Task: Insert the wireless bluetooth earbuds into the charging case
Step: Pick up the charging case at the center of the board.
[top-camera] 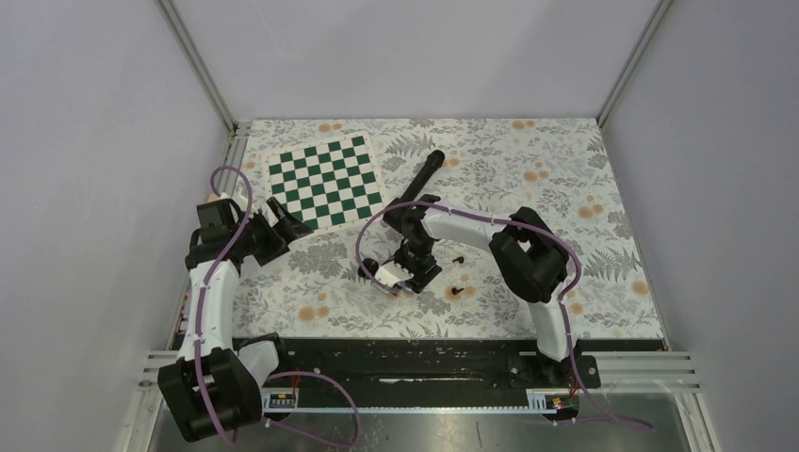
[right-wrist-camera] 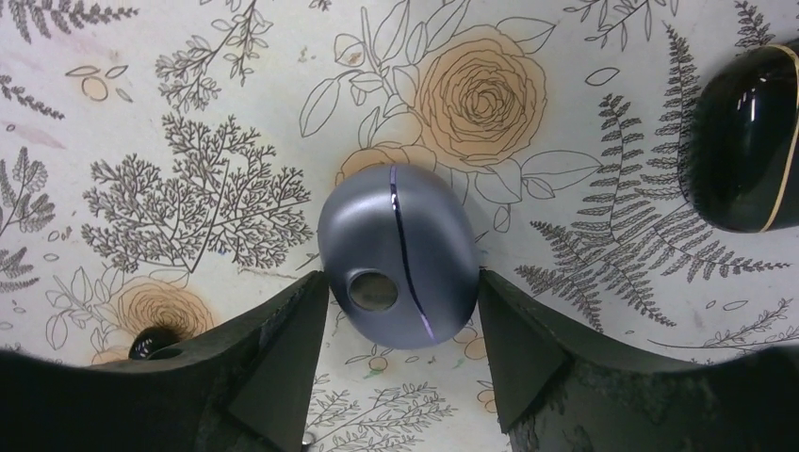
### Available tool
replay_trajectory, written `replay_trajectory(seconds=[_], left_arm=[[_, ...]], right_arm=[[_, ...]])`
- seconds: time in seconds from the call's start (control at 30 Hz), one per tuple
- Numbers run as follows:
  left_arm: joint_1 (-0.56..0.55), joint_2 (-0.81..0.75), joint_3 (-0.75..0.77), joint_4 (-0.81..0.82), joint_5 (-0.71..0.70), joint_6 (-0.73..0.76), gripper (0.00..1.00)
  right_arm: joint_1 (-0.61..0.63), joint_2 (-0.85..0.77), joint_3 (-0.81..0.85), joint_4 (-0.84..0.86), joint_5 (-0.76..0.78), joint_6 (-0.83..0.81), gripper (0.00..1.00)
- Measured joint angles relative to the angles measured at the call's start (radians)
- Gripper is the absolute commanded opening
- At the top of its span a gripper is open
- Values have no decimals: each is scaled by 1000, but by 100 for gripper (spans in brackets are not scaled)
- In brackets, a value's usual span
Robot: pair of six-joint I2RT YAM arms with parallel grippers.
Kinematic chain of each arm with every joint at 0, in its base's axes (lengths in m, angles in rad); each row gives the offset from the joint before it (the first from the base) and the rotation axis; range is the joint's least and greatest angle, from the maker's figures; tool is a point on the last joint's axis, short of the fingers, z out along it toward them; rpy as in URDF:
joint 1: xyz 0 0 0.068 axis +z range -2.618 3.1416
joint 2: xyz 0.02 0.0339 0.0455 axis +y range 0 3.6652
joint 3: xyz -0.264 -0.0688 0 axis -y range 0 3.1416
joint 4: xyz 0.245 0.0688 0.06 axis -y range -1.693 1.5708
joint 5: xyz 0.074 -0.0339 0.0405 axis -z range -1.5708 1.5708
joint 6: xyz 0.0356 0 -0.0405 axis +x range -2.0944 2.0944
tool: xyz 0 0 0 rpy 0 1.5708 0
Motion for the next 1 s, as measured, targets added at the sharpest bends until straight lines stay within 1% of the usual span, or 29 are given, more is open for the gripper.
replay_trajectory(seconds=[0.13, 0.23, 0.33, 0.4, 0.43, 0.5, 0.53, 0.57, 0.6, 0.63, 0.67, 0.8, 0.87, 0.93, 1.0], left_arm=[[0, 9, 0, 3, 1, -4, 98], [0, 10, 0, 5, 3, -7, 95], [-7, 18, 0, 18, 7, -8, 92], [-34, 31, 2, 31, 4, -7, 92], [-58, 40, 6, 35, 2, -6, 92], [-122, 67, 32, 43, 3, 2, 92], [-155, 85, 55, 50, 9, 6, 91], [-191, 122, 105, 61, 34, 12, 91], [-211, 130, 115, 66, 41, 13, 91], [-236, 157, 151, 74, 68, 21, 91], [-257, 180, 184, 84, 92, 29, 91], [-357, 250, 354, 134, 205, 78, 87], [-407, 254, 416, 158, 255, 103, 85], [-467, 254, 474, 182, 306, 131, 81], [-520, 254, 502, 192, 329, 154, 80]], right_arm=[[7, -8, -13, 34, 2, 43, 50], [13, -10, -13, 48, 2, 89, 36], [16, -19, -21, 72, 11, 158, 29], [17, -45, -38, 100, 28, 237, 24], [16, -64, -46, 116, 33, 281, 23], [10, -134, -64, 157, 47, 401, 23], [6, -183, -73, 187, 55, 470, 22], [-2, -245, -82, 223, 63, 542, 16], [-12, -306, -92, 259, 71, 605, 8], [-24, -371, -106, 303, 78, 665, 4], [-39, -459, -135, 369, 90, 736, 2], [-71, -776, -296, 613, 146, 927, 0], [-68, -895, -369, 705, 171, 1003, 0], [-63, -938, -390, 758, 205, 1065, 0], [-63, -933, -390, 798, 233, 1105, 0]])
